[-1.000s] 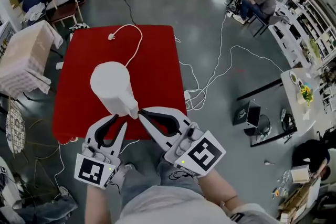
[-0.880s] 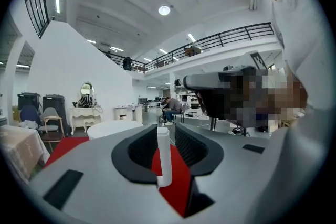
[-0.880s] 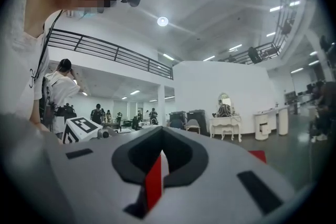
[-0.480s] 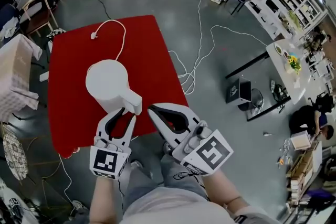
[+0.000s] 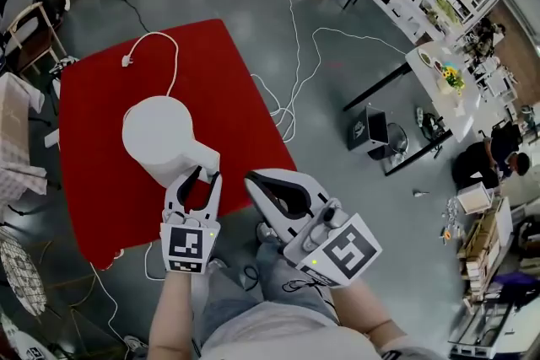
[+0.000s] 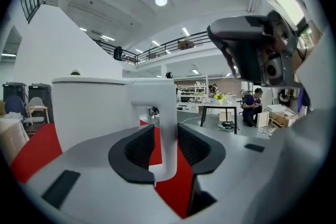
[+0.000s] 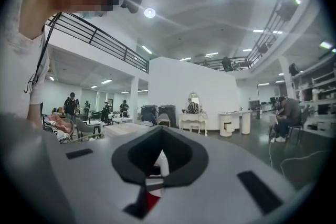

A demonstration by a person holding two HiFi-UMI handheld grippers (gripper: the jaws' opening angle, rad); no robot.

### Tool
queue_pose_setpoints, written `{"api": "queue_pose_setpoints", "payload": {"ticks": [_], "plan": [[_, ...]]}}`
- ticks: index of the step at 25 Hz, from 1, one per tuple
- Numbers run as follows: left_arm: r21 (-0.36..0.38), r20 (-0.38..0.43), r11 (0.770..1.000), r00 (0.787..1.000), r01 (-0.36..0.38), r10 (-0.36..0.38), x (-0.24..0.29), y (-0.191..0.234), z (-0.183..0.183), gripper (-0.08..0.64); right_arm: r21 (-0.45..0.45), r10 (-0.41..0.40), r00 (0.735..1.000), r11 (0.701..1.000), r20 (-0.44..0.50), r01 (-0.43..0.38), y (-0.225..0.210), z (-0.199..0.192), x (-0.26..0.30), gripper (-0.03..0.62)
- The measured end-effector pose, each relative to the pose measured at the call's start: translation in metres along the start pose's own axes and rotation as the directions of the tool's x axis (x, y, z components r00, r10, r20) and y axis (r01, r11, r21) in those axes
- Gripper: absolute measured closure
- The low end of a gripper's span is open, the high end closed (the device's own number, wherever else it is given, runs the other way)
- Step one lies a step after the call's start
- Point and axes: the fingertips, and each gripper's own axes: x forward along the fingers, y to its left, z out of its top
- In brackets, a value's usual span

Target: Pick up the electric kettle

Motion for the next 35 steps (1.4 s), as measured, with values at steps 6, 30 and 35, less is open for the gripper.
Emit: {"api": "queue_pose_setpoints", "payload": {"ticks": [6,30,35], "plan": [[-0.014,-0.010,1.000,1.000,-0.008,0.008,0.014,-0.003,-0.007,0.430,-0.004,-0.022,1.000,1.000,-0.014,0.022,-0.007,-0.003,-0.006,0.586],[-0.042,0.036,0.990,0.990,-0.135,0.137,0.057,0.005,0.002,0.514,-0.009,-0.003,0.998,1.000,-0.055,0.003,-0.031,-0.020,-0.013,0.586],[0.017,0.030,0.989,0.988,-0.150,0.149,0.056,0.005,0.002,0.526,-0.010,-0.004,0.999,1.000,-0.053,0.004,-0.032,-0.019,-0.015,0.586]]}}
